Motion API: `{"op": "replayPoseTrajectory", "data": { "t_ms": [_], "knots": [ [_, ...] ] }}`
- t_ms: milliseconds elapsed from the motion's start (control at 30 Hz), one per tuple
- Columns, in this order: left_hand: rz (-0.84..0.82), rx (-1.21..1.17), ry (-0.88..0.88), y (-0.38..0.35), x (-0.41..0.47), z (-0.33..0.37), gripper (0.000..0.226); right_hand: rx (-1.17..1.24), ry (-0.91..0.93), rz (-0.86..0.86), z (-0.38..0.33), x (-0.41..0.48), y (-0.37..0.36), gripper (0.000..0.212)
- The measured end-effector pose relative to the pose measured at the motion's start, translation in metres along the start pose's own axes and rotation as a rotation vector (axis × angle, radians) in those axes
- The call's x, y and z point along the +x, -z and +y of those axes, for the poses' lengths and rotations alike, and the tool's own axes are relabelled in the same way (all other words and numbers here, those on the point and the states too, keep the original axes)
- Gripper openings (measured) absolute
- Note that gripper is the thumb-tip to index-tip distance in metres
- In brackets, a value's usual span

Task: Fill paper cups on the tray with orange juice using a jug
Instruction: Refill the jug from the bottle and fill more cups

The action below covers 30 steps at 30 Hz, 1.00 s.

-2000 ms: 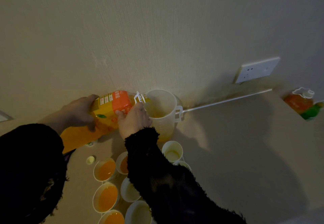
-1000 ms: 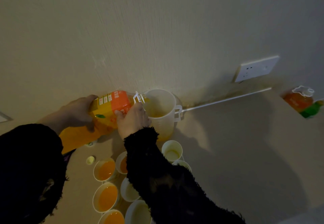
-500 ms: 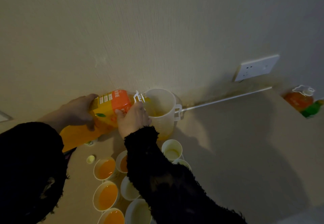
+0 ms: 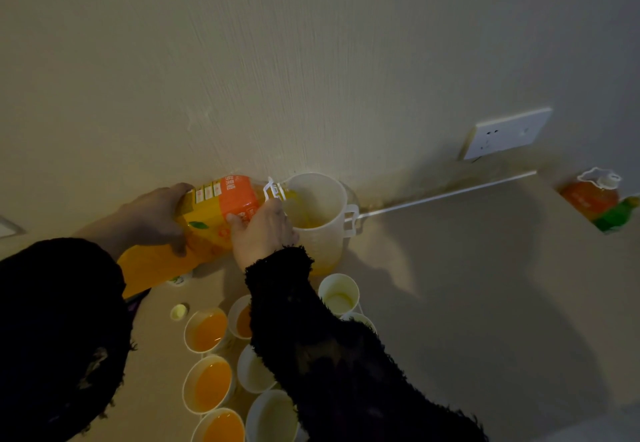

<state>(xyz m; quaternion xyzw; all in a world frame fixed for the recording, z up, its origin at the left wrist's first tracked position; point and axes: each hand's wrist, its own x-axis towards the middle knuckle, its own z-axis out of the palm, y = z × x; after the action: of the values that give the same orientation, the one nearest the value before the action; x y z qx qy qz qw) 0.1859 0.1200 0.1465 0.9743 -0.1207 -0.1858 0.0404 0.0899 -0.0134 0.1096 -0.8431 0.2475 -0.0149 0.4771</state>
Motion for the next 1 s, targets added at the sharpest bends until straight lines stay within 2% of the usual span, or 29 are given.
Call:
{"op": "replayPoseTrajectory", "data": {
  "t_ms": [1000],
  "knots": [
    [-0.034, 0.022, 0.002, 0.0052, -0.0021, 0.0037, 0.126, 0.018, 0.001, -0.005, -0.0003, 0.003, -0.0004, 0.06]
  ]
}}
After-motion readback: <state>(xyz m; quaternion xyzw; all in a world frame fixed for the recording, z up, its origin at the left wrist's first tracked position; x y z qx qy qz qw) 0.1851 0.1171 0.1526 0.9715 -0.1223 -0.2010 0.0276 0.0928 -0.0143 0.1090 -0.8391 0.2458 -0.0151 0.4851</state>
